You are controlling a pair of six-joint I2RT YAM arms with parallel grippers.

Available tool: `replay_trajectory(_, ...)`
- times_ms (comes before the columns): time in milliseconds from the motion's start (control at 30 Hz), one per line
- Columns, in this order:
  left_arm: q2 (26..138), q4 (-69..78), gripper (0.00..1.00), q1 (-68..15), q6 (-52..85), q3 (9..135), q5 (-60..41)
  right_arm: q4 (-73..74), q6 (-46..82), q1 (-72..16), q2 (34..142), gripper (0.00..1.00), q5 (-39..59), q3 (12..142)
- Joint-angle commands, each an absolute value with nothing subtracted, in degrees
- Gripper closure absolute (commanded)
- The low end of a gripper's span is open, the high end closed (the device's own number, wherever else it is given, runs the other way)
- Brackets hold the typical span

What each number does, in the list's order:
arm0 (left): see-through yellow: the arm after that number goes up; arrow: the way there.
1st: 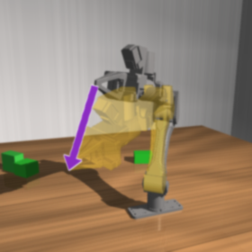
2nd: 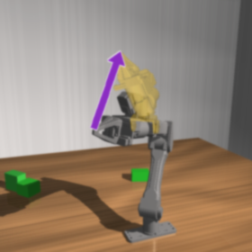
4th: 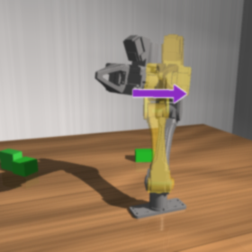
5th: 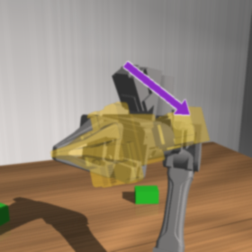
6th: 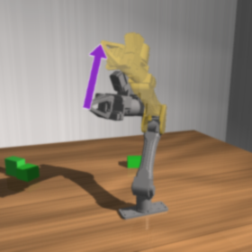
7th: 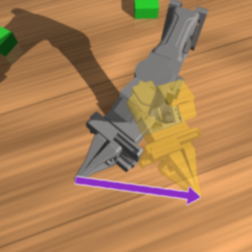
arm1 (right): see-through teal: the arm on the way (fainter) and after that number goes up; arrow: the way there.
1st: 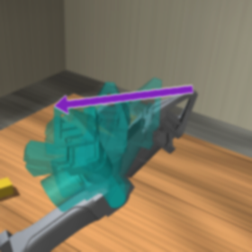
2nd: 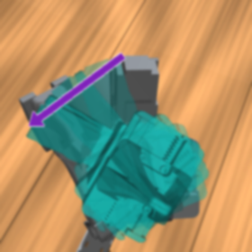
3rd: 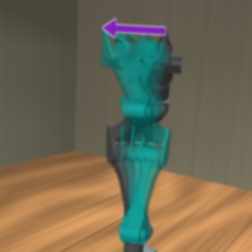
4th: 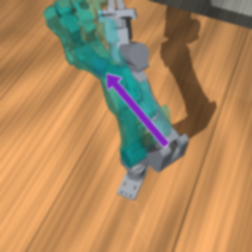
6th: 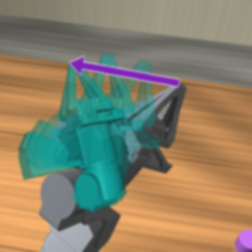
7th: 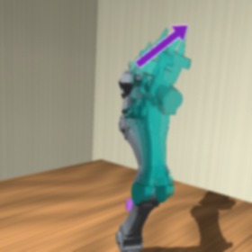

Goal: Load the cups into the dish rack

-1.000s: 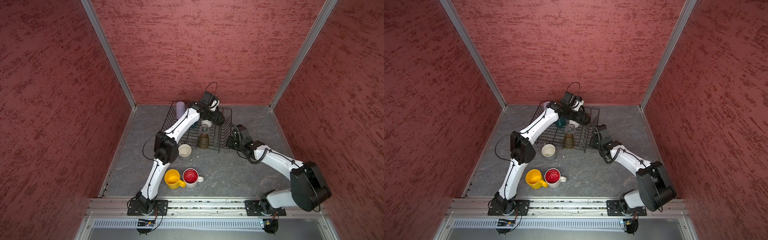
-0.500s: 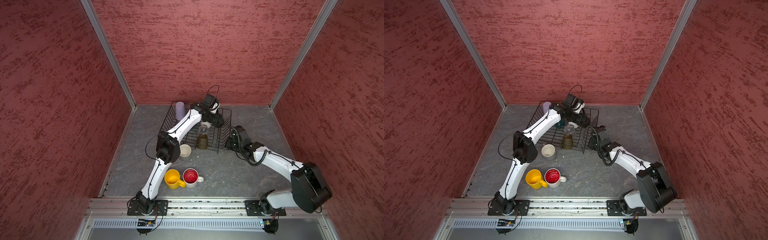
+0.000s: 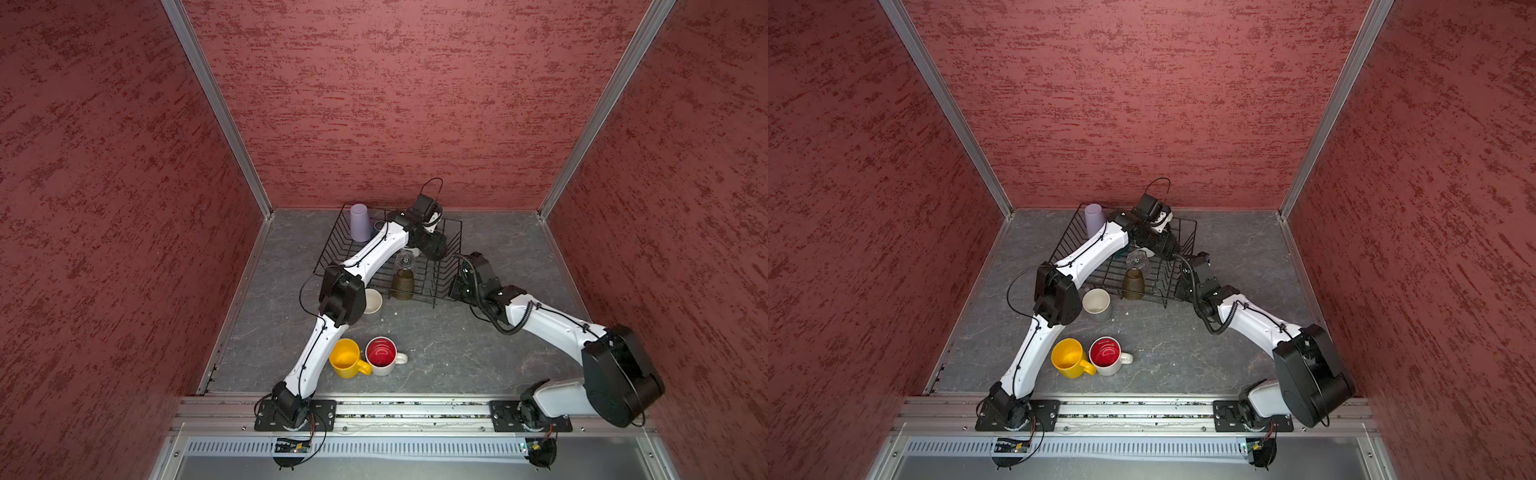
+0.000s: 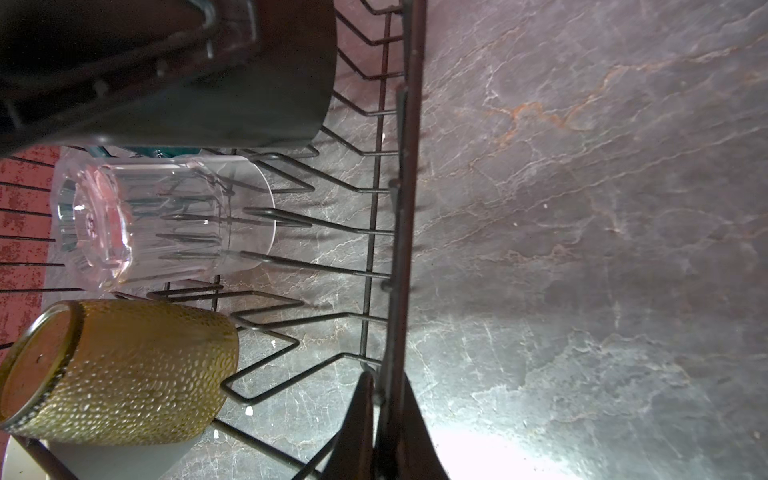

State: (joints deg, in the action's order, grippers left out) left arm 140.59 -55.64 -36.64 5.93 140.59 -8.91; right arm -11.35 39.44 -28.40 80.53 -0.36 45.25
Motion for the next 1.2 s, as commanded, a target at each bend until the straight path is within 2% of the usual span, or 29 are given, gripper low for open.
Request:
replay_trajectory(0, 141.53, -52.45, 1.00, -37.27, 4.78, 143.25, -9.10, -14.06, 36.74, -30.56, 80.60, 0.88, 2.71, 43.31)
replay_trajectory(67, 141.79, -52.45, 0.93, -37.38, 4.58, 143.22, -9.10, -13.77, 36.83, -30.56, 80.60, 0.88, 2.96, 43.29)
replay_trajectory(167, 142.00, -52.38, 0.74, -37.67, 4.11, 143.31, -9.18, -13.08, 37.19, -30.59, 80.46, 0.85, 3.33, 43.15)
replay_trajectory(267, 142.12, -52.40, 0.48, -37.67, 3.87, 143.32, -9.19, -12.75, 37.47, -30.58, 80.26, 0.81, 3.69, 43.05)
replay_trajectory(333, 142.06, -52.60, 0.39, -37.68, 3.62, 143.35, -9.24, -12.36, 37.60, -30.58, 79.87, 0.78, 3.94, 42.93)
replay_trajectory(600, 141.42, -51.77, 0.23, -37.45, 3.60, 143.26, -10.73, -11.97, 38.23, -30.59, 78.97, 0.71, 4.22, 43.03)
replay_trajectory(733, 141.17, -51.60, 0.20, -37.48, 3.70, 143.24, -10.98, -12.18, 38.41, -30.49, 78.12, 0.67, 4.22, 43.18)
replay_trajectory(800, 141.05, -51.37, 0.22, -37.44, 3.92, 143.18, -11.02, -12.16, 38.57, -30.50, 77.68, 0.67, 4.31, 43.20)
replay_trajectory(833, 140.98, -51.12, 0.26, -37.42, 3.95, 143.17, -11.11, -12.18, 38.66, -30.50, 77.56, 0.66, 4.31, 43.24)
replay_trajectory(967, 140.82, -50.58, 0.58, -37.17, 4.88, 143.22, -12.65, -12.17, 38.90, -30.44, 77.11, 0.64, 4.47, 43.14)
replay_trajectory(1167, 140.43, -51.78, 0.91, -36.77, 5.30, 143.35, -13.71, -12.06, 39.20, -30.44, 76.12, 0.64, 4.88, 42.94)
